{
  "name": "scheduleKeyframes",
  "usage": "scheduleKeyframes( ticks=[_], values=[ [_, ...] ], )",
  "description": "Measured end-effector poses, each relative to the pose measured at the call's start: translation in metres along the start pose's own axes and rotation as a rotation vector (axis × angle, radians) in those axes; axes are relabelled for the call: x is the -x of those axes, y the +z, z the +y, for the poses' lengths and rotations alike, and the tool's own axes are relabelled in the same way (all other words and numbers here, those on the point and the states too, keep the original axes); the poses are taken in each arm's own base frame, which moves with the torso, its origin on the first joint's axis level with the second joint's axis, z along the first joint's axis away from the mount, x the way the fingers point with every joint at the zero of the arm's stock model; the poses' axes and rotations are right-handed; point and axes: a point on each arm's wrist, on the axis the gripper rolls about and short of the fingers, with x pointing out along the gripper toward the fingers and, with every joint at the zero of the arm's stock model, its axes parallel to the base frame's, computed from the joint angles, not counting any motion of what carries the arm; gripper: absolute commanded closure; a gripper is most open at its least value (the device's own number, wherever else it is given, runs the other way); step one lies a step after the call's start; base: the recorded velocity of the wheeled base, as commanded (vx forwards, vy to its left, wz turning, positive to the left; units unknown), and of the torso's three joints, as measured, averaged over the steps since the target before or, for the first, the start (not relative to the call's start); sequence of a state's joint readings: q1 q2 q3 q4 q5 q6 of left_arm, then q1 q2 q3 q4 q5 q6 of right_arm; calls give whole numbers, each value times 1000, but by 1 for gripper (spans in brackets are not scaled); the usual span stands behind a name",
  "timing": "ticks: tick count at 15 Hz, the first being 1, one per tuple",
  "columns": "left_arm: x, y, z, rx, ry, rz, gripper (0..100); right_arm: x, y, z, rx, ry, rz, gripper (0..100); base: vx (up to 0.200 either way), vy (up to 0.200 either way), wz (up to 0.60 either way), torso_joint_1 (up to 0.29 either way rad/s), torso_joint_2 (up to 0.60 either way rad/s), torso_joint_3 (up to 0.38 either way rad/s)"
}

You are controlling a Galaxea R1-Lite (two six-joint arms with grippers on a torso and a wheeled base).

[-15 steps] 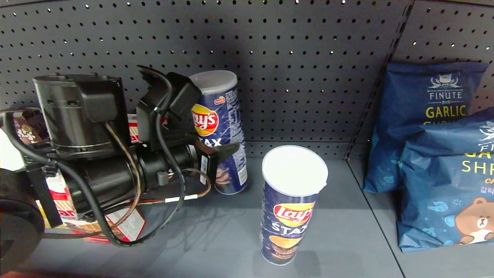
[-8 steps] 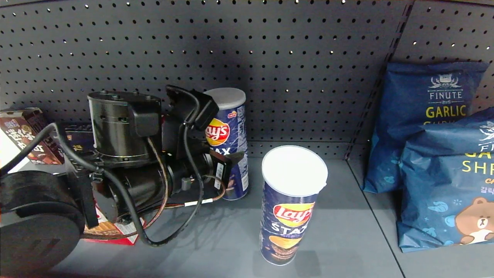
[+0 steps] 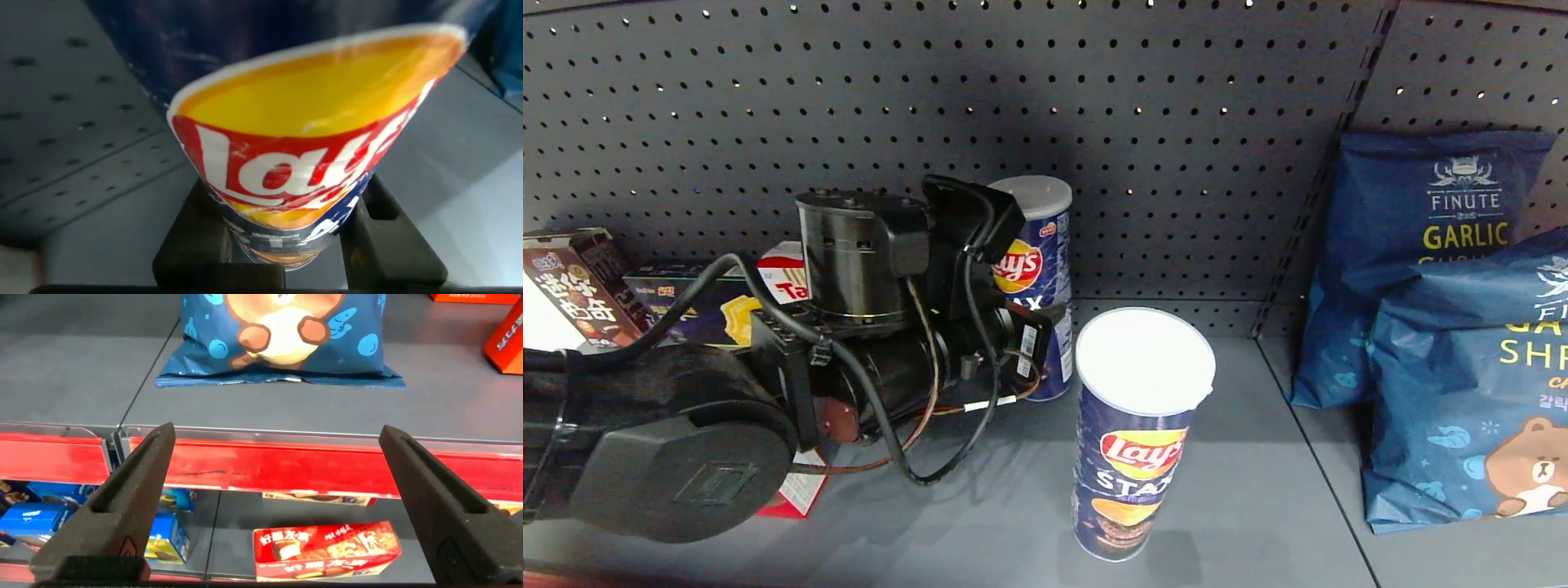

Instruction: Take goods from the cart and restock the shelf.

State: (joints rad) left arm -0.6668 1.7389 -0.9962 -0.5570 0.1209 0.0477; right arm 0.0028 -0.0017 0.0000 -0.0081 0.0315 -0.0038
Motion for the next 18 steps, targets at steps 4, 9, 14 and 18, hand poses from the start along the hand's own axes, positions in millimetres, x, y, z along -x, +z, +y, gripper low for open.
scheduleKeyframes(
  ticks=[4, 9, 14, 18],
  values=[
    [-12, 0, -6, -1, -12, -5, 100, 0, 0, 0, 0, 0, 0, 0, 0, 0, 0, 0, 0, 0],
    [-22, -2, -11, -5, -23, 3, 100, 0, 0, 0, 0, 0, 0, 0, 0, 0, 0, 0, 0, 0],
    [-32, -6, -16, -7, -35, 15, 100, 0, 0, 0, 0, 0, 0, 0, 0, 0, 0, 0, 0, 0],
    [-39, -10, -21, -11, -44, 10, 0, 0, 0, 0, 0, 0, 0, 0, 0, 0, 0, 0, 0, 0]
  ],
)
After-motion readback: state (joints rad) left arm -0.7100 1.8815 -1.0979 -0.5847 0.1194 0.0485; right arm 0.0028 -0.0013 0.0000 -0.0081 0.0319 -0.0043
